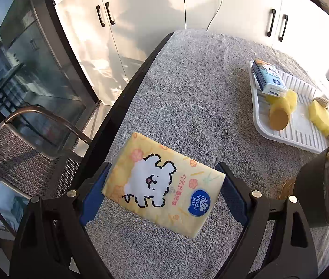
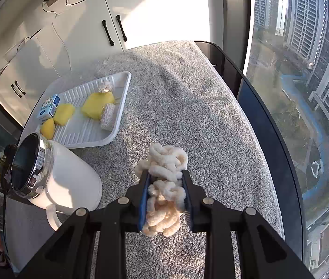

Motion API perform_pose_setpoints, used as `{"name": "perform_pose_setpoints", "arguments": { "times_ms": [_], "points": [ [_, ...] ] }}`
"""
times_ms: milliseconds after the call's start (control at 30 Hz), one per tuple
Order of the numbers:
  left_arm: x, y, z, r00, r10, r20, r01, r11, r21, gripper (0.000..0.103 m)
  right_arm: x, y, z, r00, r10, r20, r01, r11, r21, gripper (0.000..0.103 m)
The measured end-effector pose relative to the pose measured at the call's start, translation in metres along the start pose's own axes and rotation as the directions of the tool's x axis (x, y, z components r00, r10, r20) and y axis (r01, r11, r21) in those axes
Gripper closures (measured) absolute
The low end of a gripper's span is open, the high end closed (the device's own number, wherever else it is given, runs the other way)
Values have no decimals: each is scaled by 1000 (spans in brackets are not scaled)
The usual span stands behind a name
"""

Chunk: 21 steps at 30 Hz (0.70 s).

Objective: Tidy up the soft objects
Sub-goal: 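Carry the yellow tissue pack and rope toy to the white tray with both tools, then lower the yellow tissue pack and rope toy into the tray and open both tools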

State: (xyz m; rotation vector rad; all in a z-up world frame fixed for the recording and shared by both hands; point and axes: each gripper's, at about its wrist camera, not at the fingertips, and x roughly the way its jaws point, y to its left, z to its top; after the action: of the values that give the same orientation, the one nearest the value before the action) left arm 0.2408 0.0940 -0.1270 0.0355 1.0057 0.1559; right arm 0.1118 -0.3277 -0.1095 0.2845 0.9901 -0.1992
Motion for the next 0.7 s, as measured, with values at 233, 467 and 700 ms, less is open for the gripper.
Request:
{"name": "perform_pose_setpoints", "arguments": {
  "times_ms": [233, 467, 700],
  "points": [
    [19, -20, 37, 997, -74, -6, 74, 997, 6, 15, 18, 11, 36, 1000, 8, 1, -8, 1000, -21, 75],
    [35, -59, 74, 988, -153, -24, 154, 985, 79, 15, 40, 34, 72, 999, 43, -8, -44, 997, -59, 75],
    [48, -103, 92, 943, -310, -123, 323, 940, 108, 15, 62, 69, 101, 989, 131, -66, -137, 986, -92, 75]
  ]
}}
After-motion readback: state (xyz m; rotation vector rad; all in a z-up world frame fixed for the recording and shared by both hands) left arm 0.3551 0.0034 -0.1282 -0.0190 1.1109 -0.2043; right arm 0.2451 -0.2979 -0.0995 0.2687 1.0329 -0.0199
